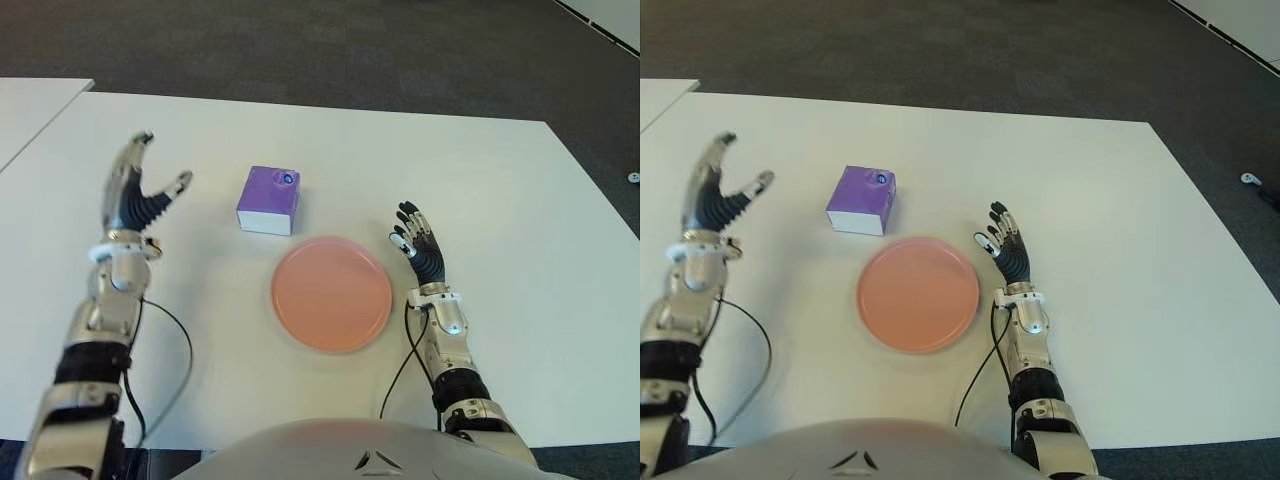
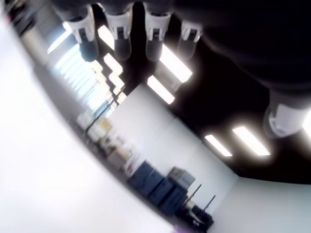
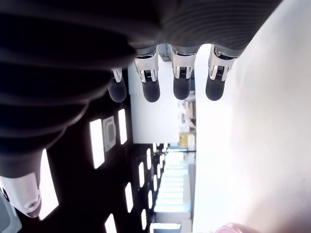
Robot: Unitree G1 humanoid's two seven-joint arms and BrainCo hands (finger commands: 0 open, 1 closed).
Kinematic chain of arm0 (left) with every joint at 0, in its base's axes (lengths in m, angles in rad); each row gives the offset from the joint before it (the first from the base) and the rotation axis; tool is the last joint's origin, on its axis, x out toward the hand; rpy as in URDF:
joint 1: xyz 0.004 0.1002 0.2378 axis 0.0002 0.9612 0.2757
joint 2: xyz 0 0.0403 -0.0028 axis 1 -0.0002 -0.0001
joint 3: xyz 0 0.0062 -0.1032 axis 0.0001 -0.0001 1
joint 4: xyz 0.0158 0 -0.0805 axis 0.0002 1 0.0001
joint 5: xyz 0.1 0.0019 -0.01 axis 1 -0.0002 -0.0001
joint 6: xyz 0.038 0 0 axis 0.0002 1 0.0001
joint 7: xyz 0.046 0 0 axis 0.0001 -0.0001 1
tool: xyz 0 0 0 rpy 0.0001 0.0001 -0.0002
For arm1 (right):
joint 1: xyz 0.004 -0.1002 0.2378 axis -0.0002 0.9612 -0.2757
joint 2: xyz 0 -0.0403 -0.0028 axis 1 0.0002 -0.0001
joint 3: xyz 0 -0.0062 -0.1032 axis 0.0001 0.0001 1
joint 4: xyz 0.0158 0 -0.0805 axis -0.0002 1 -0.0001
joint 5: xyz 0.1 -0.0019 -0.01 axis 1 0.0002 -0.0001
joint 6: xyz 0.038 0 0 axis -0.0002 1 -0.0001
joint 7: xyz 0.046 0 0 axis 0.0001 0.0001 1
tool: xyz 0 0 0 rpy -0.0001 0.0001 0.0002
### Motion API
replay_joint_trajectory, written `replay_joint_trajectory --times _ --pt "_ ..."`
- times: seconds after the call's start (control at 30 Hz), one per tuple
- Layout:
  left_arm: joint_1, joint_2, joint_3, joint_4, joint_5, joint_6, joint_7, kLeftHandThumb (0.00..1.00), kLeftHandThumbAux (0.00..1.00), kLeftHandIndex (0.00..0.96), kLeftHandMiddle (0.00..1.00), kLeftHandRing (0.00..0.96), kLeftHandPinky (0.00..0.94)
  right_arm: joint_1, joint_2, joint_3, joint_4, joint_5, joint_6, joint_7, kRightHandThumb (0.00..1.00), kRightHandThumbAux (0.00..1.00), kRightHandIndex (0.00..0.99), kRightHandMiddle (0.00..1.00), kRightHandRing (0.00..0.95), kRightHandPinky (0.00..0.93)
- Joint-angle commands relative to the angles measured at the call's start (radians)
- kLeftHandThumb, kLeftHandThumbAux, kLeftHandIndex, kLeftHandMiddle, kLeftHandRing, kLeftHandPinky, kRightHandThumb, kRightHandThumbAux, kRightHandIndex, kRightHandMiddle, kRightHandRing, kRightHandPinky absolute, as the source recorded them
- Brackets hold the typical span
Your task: Put the tissue paper into the plate.
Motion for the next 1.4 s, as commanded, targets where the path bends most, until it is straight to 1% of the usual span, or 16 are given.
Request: replay_joint_trajectory --times 0.03,0.2,0.3,0.4,0.5,0.67,0.8,0.93,1.07,1.33,1.4 --pt "-0.049 0.043 -0.061 0.07 0.091 -0.03 0.058 0.332 0.257 0.0 0.0 0.0 0.0 0.066 0.007 -0.004 0.136 -0.007 0.016 0.004 0.0 0.57 0.0 0.0 0.0 0.0" --pt "-0.137 0.093 -0.123 0.135 0.159 -0.045 0.087 0.339 0.204 0.0 0.0 0.0 0.0 0.047 0.001 -0.009 0.179 -0.014 -0.009 0.008 0.0 0.577 0.0 0.0 0.0 0.0" --pt "-0.168 0.107 -0.155 0.154 0.186 -0.046 0.09 0.338 0.18 0.0 0.0 0.0 0.0 0.041 -0.001 -0.01 0.196 -0.014 -0.022 0.015 0.0 0.578 0.0 0.0 0.0 0.0" --pt "-0.276 0.112 -0.263 0.224 0.3 -0.03 0.102 0.324 0.158 0.0 0.0 0.0 0.0 0.028 -0.004 -0.01 0.225 -0.016 -0.041 0.021 0.0 0.575 0.0 0.0 0.0 0.0" --pt "-0.326 0.121 -0.342 0.272 0.389 -0.012 0.132 0.301 0.145 0.0 0.0 0.0 0.0 0.018 -0.006 -0.011 0.248 -0.021 -0.054 0.02 0.0 0.572 0.0 0.0 0.0 0.0" --pt "-0.368 0.124 -0.422 0.305 0.454 0.007 0.15 0.27 0.139 0.0 0.0 0.0 0.0 0.006 -0.007 -0.014 0.276 -0.02 -0.068 0.021 0.0 0.57 0.0 0.0 0.0 0.0" --pt "-0.402 0.131 -0.487 0.312 0.491 0.001 0.117 0.251 0.127 0.0 0.0 0.0 0.0 -0.003 -0.008 -0.018 0.299 -0.015 -0.077 0.027 0.0 0.568 0.0 0.0 0.0 0.0" --pt "-0.429 0.137 -0.529 0.332 0.497 -0.014 0.083 0.245 0.107 0.0 0.0 0.0 0.0 -0.011 -0.008 -0.02 0.316 -0.016 -0.083 0.025 0.0 0.564 0.0 0.0 0.0 0.0" --pt "-0.453 0.138 -0.571 0.35 0.5 -0.039 0.044 0.241 0.088 0.0 0.0 0.0 0.0 -0.015 -0.008 -0.02 0.322 -0.024 -0.088 0.014 0.0 0.564 0.0 0.0 0.0 0.0" --pt "-0.498 0.132 -0.662 0.447 0.52 -0.107 0.001 0.241 0.056 0.0 0.0 0.0 0.0 -0.013 -0.006 -0.015 0.316 -0.031 -0.089 0.002 0.0 0.565 0.0 0.0 0.0 0.0" --pt "-0.511 0.136 -0.681 0.464 0.513 -0.144 -0.023 0.245 0.049 0.0 0.0 0.0 0.0 -0.011 -0.006 -0.014 0.313 -0.03 -0.091 0.005 0.0 0.567 0.0 0.0 0.0 0.0"
